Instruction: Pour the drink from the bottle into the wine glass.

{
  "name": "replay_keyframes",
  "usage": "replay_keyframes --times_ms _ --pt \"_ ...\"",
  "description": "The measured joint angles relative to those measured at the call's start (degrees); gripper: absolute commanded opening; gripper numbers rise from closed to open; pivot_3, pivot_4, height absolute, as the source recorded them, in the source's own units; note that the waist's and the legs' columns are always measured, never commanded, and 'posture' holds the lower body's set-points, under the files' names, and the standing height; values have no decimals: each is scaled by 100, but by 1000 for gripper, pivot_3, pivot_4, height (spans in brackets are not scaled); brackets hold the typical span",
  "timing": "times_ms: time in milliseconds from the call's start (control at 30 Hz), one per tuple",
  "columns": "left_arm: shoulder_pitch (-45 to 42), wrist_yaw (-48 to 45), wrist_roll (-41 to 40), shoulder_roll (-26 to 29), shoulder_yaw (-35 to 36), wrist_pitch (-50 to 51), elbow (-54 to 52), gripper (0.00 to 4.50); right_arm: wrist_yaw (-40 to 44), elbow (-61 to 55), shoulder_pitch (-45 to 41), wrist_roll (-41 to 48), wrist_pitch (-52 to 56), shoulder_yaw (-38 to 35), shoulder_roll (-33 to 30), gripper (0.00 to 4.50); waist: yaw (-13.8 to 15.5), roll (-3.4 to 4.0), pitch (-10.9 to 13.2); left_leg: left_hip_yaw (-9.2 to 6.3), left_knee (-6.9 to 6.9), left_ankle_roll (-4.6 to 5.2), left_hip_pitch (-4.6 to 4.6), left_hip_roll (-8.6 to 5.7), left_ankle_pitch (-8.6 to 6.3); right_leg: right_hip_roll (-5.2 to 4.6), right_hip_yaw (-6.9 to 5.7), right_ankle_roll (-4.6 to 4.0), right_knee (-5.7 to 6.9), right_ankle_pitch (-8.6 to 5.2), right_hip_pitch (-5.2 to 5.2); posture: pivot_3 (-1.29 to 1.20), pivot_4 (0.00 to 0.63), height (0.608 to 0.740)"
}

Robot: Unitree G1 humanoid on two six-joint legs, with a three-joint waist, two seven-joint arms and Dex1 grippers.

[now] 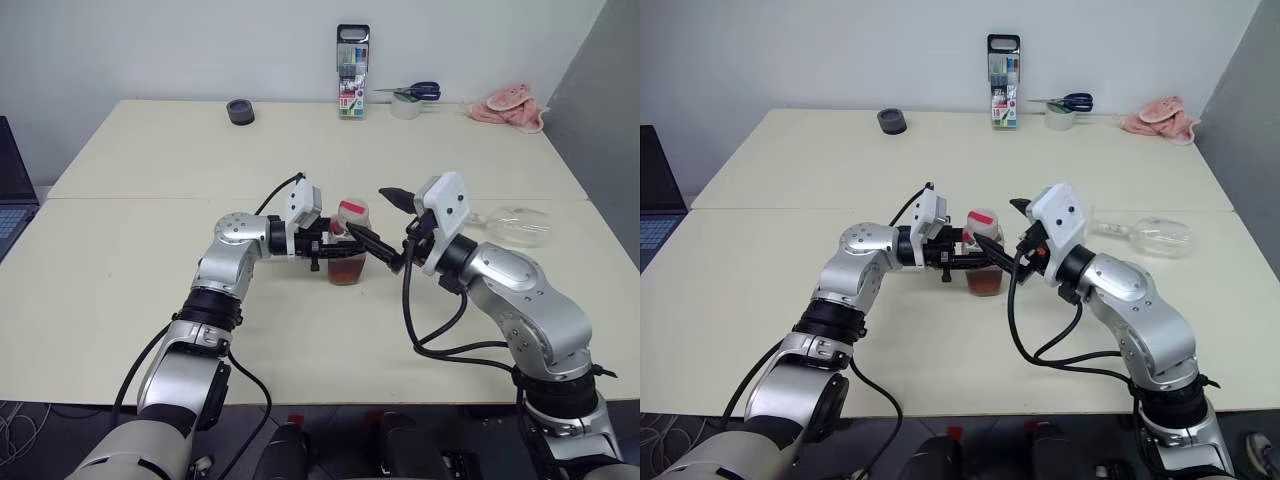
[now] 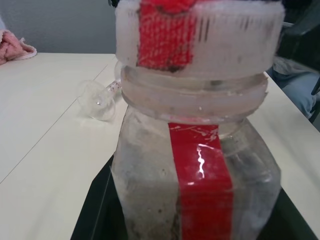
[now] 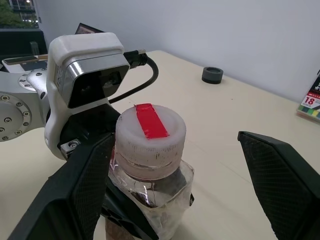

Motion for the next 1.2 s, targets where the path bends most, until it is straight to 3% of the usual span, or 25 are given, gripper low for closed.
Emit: replay_keyframes --times_ms 733,1200 --pt "6 -7 0 30 0 -24 0 1674 109 -76 45 62 22 -54 -170 4185 0 0 0 0 0 1 0 0 0 0 0 0 0 0 0 0 150 740" --pt "6 26 -2 -12 3 -33 2 1674 553 -344 48 646 164 -110 -520 4185 1 0 0 0 1 5 -1 -1 -3 0 0 0 0 0 0 0 150 740"
